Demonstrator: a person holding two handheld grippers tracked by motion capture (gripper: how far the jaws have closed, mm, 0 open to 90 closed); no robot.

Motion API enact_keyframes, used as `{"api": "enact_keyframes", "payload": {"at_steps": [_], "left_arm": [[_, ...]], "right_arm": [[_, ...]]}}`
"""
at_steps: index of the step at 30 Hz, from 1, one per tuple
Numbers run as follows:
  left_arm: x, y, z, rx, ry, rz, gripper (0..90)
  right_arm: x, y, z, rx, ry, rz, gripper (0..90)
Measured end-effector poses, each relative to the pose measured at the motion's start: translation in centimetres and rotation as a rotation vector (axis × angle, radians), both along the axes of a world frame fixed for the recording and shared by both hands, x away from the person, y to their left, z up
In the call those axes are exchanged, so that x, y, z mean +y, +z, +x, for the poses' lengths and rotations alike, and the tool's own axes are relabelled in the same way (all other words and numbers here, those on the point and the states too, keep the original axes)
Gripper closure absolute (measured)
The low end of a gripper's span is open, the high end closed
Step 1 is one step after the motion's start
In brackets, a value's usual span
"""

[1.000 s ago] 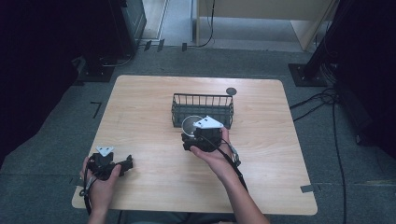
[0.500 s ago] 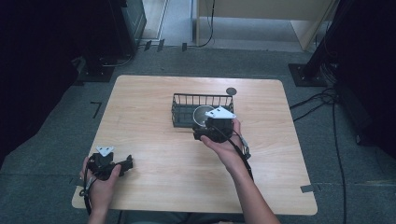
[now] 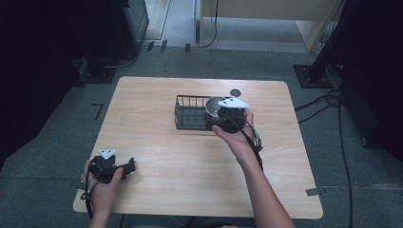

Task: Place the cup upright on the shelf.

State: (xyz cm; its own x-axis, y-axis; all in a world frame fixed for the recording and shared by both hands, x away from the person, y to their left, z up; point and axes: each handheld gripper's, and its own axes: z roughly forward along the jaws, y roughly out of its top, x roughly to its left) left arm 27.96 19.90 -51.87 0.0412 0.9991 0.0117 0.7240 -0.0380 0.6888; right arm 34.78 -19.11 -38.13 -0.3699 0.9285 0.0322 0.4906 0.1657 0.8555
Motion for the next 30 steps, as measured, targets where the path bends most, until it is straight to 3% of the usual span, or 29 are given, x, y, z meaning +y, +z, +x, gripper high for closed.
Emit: {"api": "enact_keyframes", "payload": {"at_steps": [17,30], "left_arm": [[0.0,0.0,0.0,0.0,0.0,0.0,0.0],[0.0,0.0,0.0,0.001,0.0,-0.001,0.0]], "right_arm": [[-0.8,0.2,3.6,0.01,-0.057,-0.011,18.2],[-1.5,-1.3,6.5,0.047,-0.094,-0.014,18.2]]}}
